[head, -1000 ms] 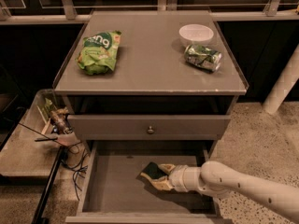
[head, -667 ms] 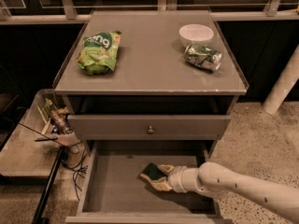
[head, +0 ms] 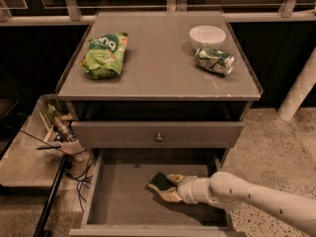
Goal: Place sponge into middle drawer
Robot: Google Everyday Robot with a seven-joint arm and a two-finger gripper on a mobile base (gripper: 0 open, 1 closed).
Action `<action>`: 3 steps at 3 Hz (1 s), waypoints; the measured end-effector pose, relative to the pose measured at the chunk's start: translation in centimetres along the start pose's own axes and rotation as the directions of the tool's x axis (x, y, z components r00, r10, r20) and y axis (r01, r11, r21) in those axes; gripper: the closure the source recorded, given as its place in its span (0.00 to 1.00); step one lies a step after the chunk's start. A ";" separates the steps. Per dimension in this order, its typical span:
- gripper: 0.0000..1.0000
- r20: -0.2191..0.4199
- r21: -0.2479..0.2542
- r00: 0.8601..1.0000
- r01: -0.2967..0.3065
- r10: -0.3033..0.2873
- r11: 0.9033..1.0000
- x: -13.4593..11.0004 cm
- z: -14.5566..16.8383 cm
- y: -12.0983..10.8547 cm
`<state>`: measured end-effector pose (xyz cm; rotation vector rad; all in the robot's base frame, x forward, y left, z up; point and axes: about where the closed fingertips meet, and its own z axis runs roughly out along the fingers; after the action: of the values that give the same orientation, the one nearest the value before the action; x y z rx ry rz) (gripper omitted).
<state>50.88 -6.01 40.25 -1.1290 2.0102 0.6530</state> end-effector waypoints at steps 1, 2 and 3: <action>0.35 0.000 0.000 1.000 0.000 0.000 1.000 0.0 0.0 0.0; 0.13 0.000 0.000 1.000 0.000 0.000 1.000 0.0 0.0 0.0; 0.00 0.000 0.000 1.000 0.000 0.000 1.000 0.0 0.0 0.0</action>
Offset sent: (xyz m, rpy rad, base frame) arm 0.0000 0.0000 0.0000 0.0000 0.0000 0.0000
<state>50.87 -6.01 40.25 -1.1291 2.0102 0.6532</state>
